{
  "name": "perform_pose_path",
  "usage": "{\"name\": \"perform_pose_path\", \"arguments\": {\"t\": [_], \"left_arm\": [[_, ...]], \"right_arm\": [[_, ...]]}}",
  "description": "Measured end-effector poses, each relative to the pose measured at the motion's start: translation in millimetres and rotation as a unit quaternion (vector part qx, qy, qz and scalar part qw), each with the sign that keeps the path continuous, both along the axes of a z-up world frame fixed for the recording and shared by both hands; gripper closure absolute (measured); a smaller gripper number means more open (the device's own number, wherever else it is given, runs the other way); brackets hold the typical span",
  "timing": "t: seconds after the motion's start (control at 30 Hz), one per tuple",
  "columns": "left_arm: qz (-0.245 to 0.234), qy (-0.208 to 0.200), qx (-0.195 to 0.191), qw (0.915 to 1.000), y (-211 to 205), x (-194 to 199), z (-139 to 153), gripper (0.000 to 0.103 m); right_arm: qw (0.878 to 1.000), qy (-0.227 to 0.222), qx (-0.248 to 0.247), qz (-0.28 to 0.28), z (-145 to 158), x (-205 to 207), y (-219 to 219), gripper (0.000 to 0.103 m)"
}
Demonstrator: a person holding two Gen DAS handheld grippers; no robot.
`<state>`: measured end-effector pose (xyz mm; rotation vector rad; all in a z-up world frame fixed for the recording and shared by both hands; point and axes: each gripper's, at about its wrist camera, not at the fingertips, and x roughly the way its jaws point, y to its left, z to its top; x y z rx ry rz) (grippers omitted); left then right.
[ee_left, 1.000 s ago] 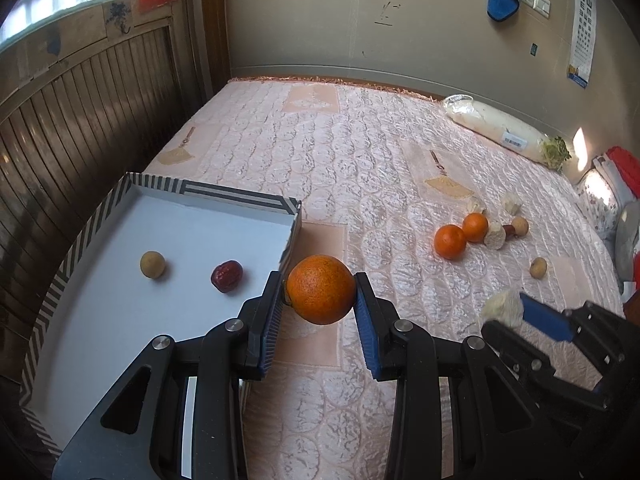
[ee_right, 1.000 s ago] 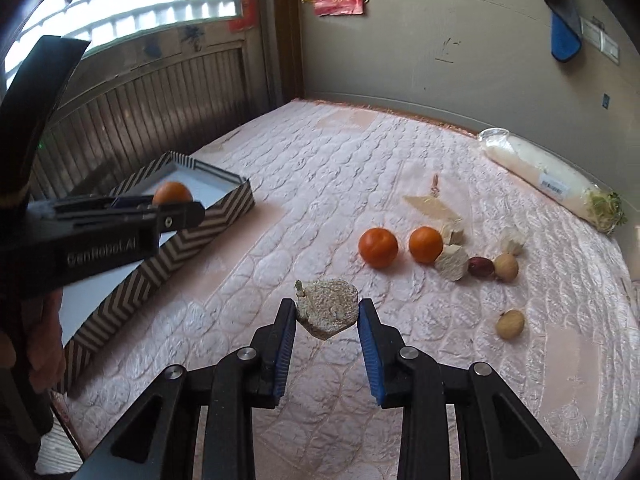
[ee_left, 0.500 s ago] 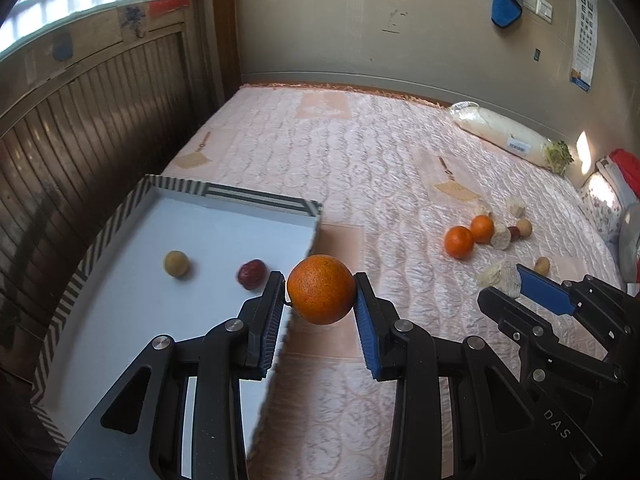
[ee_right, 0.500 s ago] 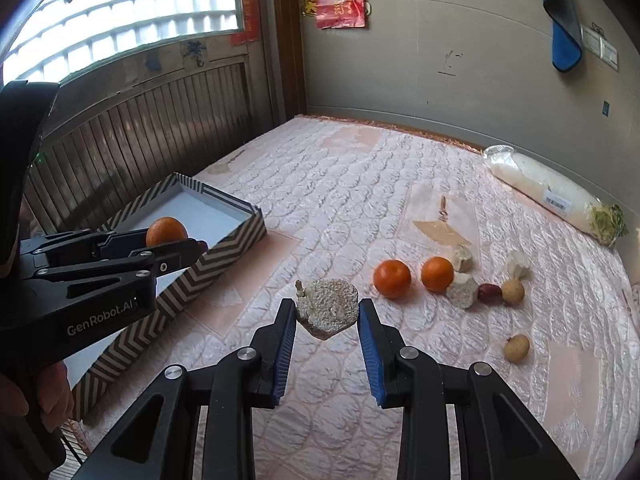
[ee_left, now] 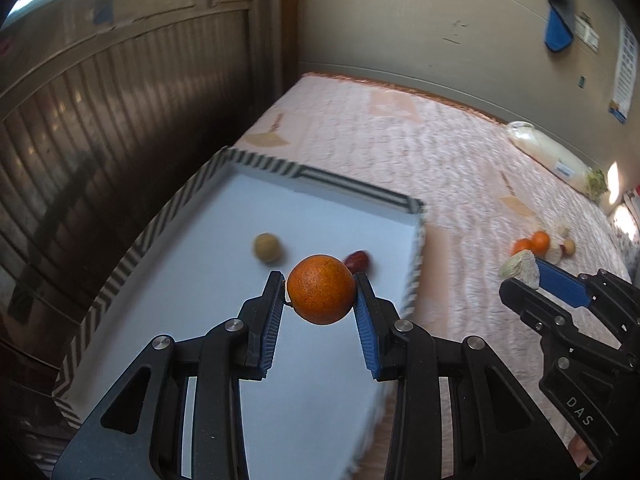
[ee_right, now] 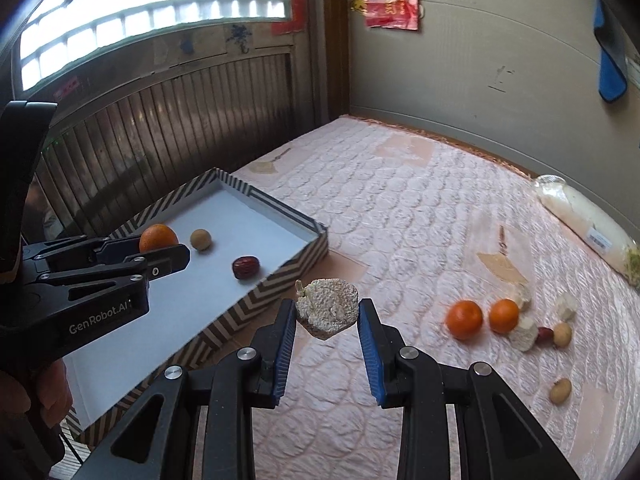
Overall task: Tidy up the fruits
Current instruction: 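Carry the orange and root piece into the white tray and release both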
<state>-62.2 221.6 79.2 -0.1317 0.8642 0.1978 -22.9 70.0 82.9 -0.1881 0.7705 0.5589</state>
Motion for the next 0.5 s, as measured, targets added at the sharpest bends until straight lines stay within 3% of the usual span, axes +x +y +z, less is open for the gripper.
{"name": "perform_pose_path", "arguments": {"t": [0.5], "left_arm": [[0.055,0.039,-0.009,0.9977,53.7,-2.2,-25.8,0.069]], "right_arm": [[0.997,0.027,-0.012,0.075,-19.0,14.2,72.9,0.072]]}}
